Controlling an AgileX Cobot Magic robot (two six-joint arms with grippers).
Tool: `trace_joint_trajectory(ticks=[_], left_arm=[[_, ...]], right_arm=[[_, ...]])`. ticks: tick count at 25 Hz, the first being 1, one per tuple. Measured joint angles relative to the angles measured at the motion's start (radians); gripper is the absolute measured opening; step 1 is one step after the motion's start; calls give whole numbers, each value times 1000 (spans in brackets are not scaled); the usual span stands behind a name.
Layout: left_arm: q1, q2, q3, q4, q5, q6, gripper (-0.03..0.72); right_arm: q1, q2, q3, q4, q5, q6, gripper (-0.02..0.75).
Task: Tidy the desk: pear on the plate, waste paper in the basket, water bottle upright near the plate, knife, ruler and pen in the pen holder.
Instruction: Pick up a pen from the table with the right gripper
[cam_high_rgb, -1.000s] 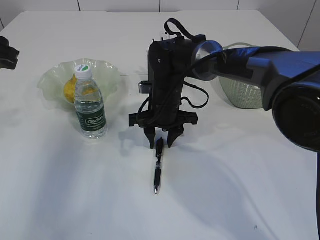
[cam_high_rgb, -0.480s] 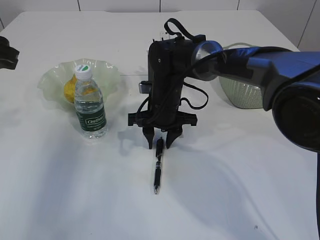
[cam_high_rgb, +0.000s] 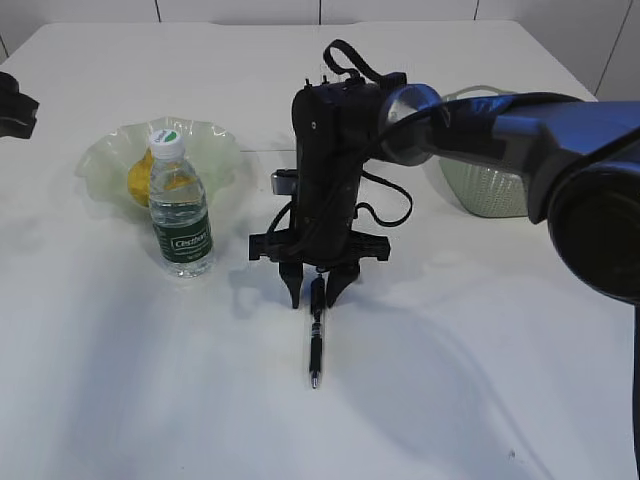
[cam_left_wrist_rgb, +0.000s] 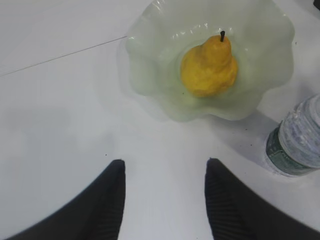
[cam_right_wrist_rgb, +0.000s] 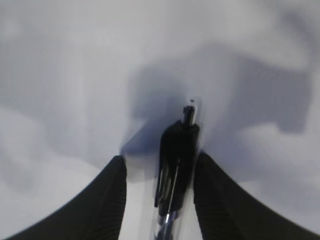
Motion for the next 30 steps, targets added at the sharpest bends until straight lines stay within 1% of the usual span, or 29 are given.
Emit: trace_joint_trajectory(ticks=[10, 12, 16, 19, 23, 30], left_arm=[[0, 0, 0, 0, -2, 0, 363], [0, 0, 0, 0, -2, 0, 363], [0, 0, 0, 4, -2, 0, 363], [0, 0, 0, 4, -2, 0, 363], [0, 0, 0, 4, -2, 0, 362], [0, 0, 0, 4, -2, 0, 362]], right_arm=[[0, -5, 13, -11, -1, 0, 326], [2, -5, 15, -26, -1, 0, 292], [2, -5, 17, -61, 0, 2, 185], [2, -5, 17, -89, 0, 2, 133], [2, -6, 17, -103, 0, 2, 113], [2, -6, 17, -100, 0, 0, 113]])
